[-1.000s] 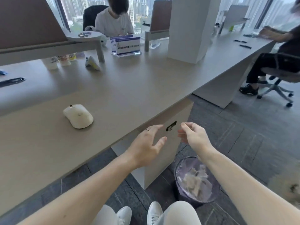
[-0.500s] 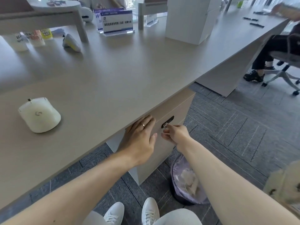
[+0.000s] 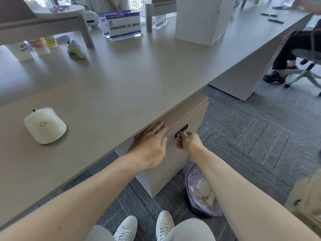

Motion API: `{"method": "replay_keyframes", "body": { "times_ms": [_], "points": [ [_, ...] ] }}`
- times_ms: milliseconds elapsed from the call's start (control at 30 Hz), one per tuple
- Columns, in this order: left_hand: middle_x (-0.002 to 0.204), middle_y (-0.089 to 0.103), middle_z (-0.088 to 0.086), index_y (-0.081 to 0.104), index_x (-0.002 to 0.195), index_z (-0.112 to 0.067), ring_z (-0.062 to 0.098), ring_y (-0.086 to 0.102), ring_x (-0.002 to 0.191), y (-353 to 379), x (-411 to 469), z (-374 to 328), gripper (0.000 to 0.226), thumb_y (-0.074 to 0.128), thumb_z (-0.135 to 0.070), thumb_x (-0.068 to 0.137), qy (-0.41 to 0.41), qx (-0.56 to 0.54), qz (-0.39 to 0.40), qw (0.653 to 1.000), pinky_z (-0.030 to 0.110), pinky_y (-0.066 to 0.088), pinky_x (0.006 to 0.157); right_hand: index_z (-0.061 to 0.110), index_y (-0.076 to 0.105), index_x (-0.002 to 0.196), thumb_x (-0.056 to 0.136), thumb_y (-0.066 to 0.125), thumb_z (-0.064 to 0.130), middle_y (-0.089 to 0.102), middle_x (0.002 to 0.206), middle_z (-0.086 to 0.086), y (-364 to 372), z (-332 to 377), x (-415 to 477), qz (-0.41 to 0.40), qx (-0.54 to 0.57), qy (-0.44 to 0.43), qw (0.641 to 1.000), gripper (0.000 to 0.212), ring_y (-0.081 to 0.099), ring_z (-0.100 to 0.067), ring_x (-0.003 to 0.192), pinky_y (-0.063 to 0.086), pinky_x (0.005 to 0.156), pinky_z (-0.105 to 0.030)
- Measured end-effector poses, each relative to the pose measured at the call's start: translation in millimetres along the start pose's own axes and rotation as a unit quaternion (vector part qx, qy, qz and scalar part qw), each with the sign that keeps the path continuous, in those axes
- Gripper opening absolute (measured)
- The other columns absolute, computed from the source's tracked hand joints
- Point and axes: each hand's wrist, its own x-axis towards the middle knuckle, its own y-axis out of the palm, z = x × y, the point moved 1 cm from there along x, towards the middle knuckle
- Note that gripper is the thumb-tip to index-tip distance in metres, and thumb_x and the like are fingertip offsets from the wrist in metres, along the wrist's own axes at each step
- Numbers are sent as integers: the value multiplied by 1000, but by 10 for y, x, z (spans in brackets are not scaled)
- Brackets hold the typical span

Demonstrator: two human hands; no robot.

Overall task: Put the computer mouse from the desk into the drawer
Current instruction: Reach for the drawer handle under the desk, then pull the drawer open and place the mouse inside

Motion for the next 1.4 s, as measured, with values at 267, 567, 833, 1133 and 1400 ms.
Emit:
{"method": "replay_keyframes", "body": {
  "times_ms": [267, 567, 833, 1133, 1400],
  "points": [
    [170, 5, -11, 16, 160, -24, 6, 0, 155, -49, -43, -59, 58, 23, -37, 105, -12, 4, 26, 1000, 34, 3, 125, 3, 56, 82, 101, 41, 5, 54, 70, -11, -849, -299, -497, -26, -74, -65, 995, 25, 54, -21, 58, 50, 49, -24],
    [171, 0, -4, 7, 161, -19, 13, -5, 156, 45, -171, -231, 63, 20, -39, 103, -38, 74, 21, 996, 41, -2, 125, 5, 54, 81, 103, 41, 7, 56, 70, -11, -1744, -597, -1072, -75, -95, -79, 990, 26, 54, -21, 58, 50, 50, -24],
    [171, 1, -2, 8, 161, -18, 15, -1, 156, 20, -160, -288, 62, 25, -36, 104, -52, 67, 35, 996, 43, 2, 125, 3, 63, 89, 103, 45, 16, 65, 72, -8, -2275, -834, -1339, -109, -110, -67, 986, 26, 62, -17, 61, 52, 62, -31],
    [171, 0, -1, 7, 161, -17, 17, -1, 156, 36, -141, -285, 63, 28, -35, 104, -51, 71, 33, 996, 44, 3, 125, 4, 60, 85, 104, 43, 13, 63, 72, -11, -2426, -881, -1467, -113, -88, -73, 987, 27, 62, -25, 67, 55, 68, -38],
    [171, 2, 0, 11, 161, -17, 17, 1, 156, 74, -64, -209, 64, 27, -36, 102, -34, 82, 29, 996, 44, 3, 125, 1, 58, 89, 104, 42, 12, 61, 73, -12, -2444, -887, -1449, -111, -83, -72, 988, 24, 59, -22, 61, 56, 63, -35]
  ]
}}
